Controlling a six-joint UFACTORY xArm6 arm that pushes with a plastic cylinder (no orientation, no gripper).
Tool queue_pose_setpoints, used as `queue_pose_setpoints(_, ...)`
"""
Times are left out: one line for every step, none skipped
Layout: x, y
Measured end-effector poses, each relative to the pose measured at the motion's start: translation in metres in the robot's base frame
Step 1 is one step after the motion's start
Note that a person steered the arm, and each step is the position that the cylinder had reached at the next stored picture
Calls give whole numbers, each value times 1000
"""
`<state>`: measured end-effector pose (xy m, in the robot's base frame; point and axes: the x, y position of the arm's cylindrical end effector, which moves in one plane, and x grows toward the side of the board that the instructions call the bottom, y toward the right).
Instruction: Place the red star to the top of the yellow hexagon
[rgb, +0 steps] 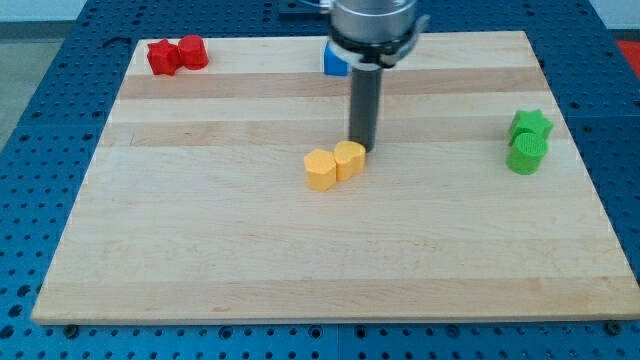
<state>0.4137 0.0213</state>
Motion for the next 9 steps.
queue_pose_setpoints(-1, -7)
queue_pose_setpoints(-27, -35)
queue_pose_setpoints(-51, -110)
queue_pose_setpoints(-76, -208)
queue_pose_setpoints(-87, -323)
queue_pose_setpoints(-86, -324)
queue_pose_setpoints(-90, -326)
queue_pose_setpoints(-93, -326)
queue_pose_setpoints(-121, -326)
